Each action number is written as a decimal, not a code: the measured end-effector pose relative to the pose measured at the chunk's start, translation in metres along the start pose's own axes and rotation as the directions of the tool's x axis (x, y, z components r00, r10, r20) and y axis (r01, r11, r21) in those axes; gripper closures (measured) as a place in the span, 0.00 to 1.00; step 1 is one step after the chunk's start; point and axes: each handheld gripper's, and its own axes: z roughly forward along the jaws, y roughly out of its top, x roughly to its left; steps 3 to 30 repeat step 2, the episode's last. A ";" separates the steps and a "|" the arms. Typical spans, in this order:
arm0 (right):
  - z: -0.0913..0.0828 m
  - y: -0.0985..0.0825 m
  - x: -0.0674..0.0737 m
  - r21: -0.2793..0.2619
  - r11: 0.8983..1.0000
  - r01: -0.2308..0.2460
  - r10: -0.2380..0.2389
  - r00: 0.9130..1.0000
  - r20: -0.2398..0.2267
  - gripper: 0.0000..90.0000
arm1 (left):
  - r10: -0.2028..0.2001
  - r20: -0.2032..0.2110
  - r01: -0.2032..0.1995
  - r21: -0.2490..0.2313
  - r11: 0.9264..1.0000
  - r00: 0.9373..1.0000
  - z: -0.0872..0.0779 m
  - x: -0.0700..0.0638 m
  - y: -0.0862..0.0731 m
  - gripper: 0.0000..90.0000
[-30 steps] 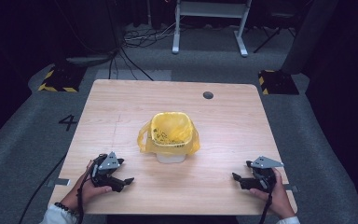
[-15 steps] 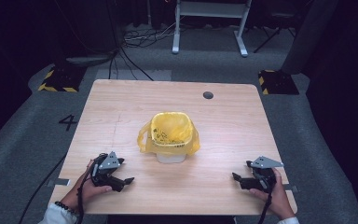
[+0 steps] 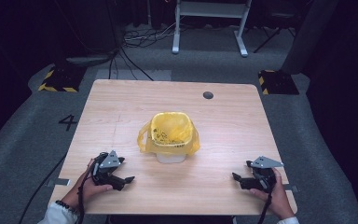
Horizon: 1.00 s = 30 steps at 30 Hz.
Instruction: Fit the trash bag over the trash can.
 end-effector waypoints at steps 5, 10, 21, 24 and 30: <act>0.000 0.000 0.000 0.000 1.000 0.000 0.000 1.000 0.000 0.21 | 0.000 0.000 0.000 0.000 1.000 1.000 0.000 0.000 0.000 0.16; 0.000 0.000 0.000 0.000 1.000 0.000 0.000 1.000 0.000 0.21 | 0.000 0.000 0.000 0.000 1.000 1.000 0.000 0.000 0.000 0.16; 0.000 0.000 0.000 0.000 1.000 0.000 0.000 1.000 0.000 0.21 | 0.000 0.000 0.000 0.000 1.000 1.000 0.000 0.000 0.000 0.16; 0.000 0.000 0.000 0.000 1.000 0.000 0.000 1.000 0.000 0.21 | 0.000 0.000 0.000 0.000 1.000 1.000 0.000 0.000 0.000 0.16; 0.000 0.000 0.000 0.000 1.000 0.000 0.000 1.000 0.000 0.21 | 0.000 0.000 0.000 0.000 1.000 1.000 0.000 0.000 0.000 0.16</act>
